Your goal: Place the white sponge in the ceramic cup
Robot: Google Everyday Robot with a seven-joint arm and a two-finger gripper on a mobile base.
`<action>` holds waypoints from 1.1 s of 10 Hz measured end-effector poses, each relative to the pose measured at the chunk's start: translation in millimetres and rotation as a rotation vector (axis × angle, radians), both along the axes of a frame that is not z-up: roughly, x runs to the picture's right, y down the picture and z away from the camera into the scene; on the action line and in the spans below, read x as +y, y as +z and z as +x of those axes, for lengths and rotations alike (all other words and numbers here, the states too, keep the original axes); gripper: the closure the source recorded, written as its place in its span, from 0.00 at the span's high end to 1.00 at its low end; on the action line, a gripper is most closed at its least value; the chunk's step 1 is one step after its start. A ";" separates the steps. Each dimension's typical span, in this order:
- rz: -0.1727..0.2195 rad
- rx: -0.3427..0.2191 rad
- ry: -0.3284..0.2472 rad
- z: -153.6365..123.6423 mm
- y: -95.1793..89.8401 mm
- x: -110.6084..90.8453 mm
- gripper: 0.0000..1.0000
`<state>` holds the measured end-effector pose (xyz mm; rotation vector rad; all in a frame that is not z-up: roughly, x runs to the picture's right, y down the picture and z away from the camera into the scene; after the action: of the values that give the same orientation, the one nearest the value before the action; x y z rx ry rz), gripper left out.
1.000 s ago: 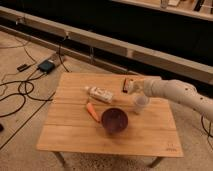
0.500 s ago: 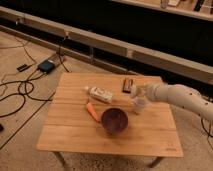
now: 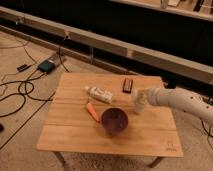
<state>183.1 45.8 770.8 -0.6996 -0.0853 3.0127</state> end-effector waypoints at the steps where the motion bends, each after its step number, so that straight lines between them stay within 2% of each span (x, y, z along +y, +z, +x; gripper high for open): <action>1: -0.008 -0.014 0.009 -7.8 1.1 1.1 0.00; 11: -0.011 -0.022 0.020 -11.1 1.4 1.0 0.00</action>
<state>172.1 46.7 772.1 -0.7372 -0.0766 3.0274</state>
